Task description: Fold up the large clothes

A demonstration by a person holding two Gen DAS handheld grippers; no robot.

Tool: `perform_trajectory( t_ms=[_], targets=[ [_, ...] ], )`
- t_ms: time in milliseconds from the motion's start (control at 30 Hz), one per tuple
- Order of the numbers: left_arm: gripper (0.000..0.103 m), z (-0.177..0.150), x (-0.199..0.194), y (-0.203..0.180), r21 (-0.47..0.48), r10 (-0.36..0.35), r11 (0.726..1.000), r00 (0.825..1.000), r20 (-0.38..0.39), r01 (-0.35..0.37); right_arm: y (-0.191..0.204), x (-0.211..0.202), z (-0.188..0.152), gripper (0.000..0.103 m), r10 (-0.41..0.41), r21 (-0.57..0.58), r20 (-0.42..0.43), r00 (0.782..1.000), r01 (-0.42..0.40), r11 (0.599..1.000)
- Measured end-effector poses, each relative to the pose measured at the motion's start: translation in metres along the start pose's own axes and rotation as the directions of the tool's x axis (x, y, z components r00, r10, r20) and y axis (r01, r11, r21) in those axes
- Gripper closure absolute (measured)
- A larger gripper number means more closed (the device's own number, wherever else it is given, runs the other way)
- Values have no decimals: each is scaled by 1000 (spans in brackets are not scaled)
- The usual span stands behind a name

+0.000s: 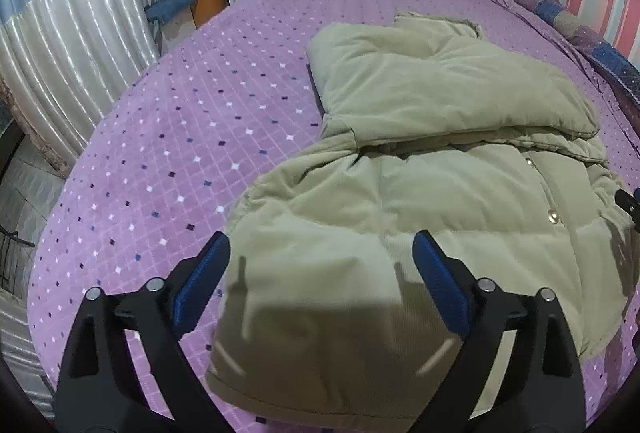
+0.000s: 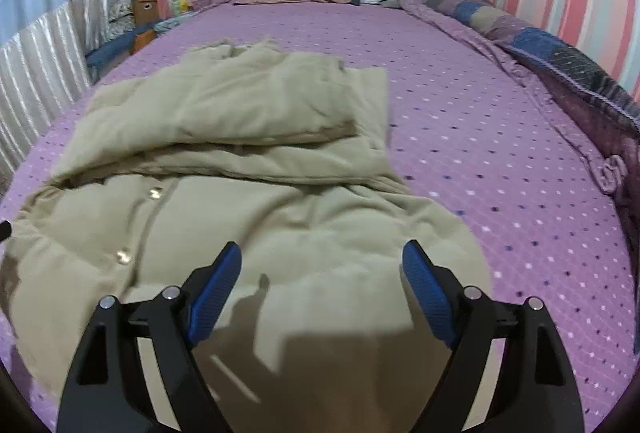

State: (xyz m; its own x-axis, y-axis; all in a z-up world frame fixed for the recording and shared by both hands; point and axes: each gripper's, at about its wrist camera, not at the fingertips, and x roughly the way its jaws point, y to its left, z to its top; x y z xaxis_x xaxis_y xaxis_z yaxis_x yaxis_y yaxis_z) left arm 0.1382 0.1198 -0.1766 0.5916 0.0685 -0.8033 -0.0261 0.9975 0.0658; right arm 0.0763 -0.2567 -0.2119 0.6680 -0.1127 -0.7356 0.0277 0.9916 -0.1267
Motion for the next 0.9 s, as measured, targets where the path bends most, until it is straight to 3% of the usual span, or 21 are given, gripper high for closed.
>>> perform_trajectory(
  t_ms=[100,300,633,900],
  targets=[
    [9,3,-6,13,-5,-12,1000,1000,-4,12,7,2,5,20,33,24,-9,999,-33,999],
    [8,-4,1,33,-56,-25,998,999,-30,23,-7,-5,-4,20,27,30,-6,1000,-26,999],
    [7,-39,12,36,-50,-48,998,997,-57,45,-51,-32,-48,20,-19,34,26,999,18,999],
    [7,-53,27,66,-159,-96,984,994,-55,86,-56,-47,-89,15,-62,39,21,998,61,997]
  ],
)
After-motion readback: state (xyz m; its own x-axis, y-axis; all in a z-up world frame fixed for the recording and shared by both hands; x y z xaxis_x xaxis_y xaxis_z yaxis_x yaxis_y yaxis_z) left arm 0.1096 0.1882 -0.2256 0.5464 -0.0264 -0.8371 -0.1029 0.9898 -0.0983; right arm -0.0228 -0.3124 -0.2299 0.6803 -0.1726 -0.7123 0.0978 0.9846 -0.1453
